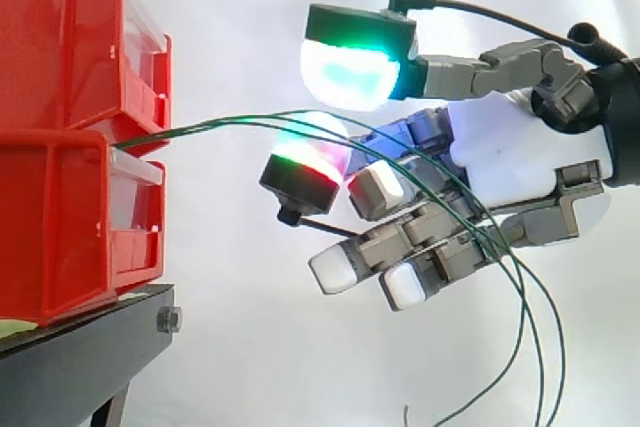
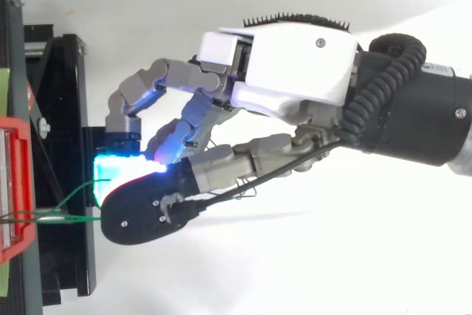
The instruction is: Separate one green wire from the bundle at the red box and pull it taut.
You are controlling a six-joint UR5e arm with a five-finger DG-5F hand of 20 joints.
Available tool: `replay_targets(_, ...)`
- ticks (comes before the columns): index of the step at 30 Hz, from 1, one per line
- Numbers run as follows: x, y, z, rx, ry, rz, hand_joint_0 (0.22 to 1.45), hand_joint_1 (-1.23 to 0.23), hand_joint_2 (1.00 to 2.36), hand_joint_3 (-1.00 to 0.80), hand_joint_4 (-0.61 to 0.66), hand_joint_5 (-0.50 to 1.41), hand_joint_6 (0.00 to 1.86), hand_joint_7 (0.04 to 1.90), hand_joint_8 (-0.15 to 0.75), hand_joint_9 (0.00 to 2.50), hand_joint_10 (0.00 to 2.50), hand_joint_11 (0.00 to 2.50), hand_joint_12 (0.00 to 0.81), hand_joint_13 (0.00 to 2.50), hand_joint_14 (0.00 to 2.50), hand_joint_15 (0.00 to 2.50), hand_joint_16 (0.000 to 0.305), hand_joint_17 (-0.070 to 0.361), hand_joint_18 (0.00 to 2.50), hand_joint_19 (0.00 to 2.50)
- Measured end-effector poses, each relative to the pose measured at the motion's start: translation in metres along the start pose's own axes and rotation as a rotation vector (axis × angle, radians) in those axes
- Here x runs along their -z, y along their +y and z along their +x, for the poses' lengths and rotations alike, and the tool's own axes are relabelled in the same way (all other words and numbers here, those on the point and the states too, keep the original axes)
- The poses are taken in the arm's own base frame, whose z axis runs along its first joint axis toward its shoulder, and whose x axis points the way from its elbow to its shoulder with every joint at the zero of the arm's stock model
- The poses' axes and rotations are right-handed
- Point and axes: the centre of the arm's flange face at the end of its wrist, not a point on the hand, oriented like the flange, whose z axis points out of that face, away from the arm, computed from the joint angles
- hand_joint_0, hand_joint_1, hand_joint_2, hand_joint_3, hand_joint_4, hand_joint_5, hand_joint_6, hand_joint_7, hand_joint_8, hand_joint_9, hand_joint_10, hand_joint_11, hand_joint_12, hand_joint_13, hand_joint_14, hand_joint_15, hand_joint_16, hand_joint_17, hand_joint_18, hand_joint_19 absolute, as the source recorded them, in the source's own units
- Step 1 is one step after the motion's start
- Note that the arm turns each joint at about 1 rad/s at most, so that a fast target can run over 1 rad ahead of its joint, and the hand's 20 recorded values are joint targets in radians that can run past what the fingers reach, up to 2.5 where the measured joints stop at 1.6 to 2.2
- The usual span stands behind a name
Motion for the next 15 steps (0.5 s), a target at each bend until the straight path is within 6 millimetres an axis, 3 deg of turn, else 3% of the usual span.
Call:
replay_targets(3, -0.0001, -0.0002, -0.0003, 0.002, -0.001, 0.000, 0.56, -0.51, 1.01, -0.36, 0.09, -0.14, 0.89, 0.95, 0.270, 1.15, 0.03, 0.77, 0.331, 0.80, 0.02, 0.47, 0.054, 0.121, 0.75, 0.68)
replay_targets(9, -0.0007, -0.0003, -0.0025, 0.007, -0.004, -0.002, 0.55, -0.59, 1.02, -0.18, 0.09, -0.14, 0.90, 0.98, 0.282, 1.15, 0.02, 0.76, 0.341, 0.81, 0.02, 0.47, 0.055, 0.124, 0.75, 0.68)
replay_targets(15, -0.0006, -0.0010, -0.0037, 0.009, -0.005, 0.002, 0.56, -0.62, 1.02, -0.20, 0.10, -0.15, 0.91, 0.97, 0.281, 1.14, 0.02, 0.77, 0.336, 0.80, 0.02, 0.47, 0.054, 0.121, 0.74, 0.68)
